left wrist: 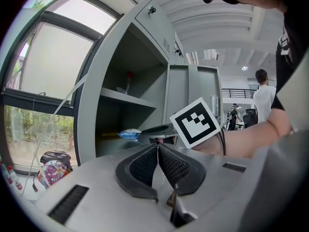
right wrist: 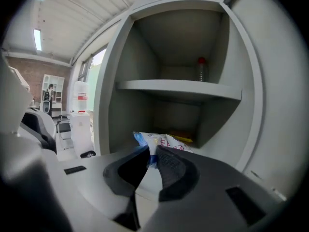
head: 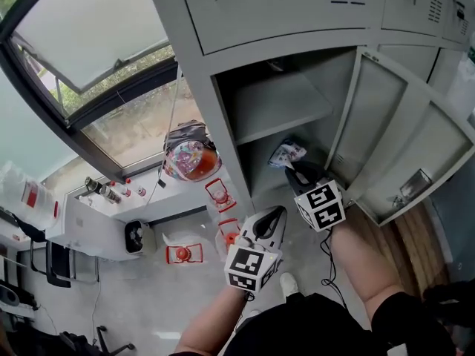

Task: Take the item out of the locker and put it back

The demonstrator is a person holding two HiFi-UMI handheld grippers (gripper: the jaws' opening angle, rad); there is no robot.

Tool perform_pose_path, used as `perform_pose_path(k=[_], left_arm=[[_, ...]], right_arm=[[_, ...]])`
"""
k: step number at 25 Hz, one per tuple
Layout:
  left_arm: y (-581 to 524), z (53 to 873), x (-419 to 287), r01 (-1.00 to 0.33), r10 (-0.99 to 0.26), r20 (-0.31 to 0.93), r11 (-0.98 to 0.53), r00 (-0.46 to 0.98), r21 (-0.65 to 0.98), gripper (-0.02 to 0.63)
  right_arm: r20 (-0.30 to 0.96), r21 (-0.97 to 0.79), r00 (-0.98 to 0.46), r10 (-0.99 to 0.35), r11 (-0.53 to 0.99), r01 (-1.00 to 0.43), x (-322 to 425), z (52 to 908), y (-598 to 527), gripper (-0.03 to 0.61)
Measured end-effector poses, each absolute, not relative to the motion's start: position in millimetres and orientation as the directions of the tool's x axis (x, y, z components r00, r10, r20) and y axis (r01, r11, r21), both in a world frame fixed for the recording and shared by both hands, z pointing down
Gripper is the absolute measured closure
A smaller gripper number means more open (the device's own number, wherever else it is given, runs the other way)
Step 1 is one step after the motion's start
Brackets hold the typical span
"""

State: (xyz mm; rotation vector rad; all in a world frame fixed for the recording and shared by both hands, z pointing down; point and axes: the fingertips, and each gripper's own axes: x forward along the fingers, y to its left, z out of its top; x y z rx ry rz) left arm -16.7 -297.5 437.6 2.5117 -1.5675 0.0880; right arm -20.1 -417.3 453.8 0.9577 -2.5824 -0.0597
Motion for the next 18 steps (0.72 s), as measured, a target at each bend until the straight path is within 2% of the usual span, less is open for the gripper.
perform_pose_path(k=[9, 18], left_arm=[[-315, 467, -14, -0.916, -0.889, 0.221, -0.39, 0.401, 0.096, 0.594], [-320, 476, -14, -0.916, -0.882, 0.247, -0.388, 0.402, 0.104, 0.594]], right_arm=[[0.446, 0.184, -0.675, -0.587, 0.799, -0.573, -35, 500, -452, 0.479], [0.5, 0.206, -0.659, -0.561, 0.817, -0.539, -46, 514, -462, 0.476]])
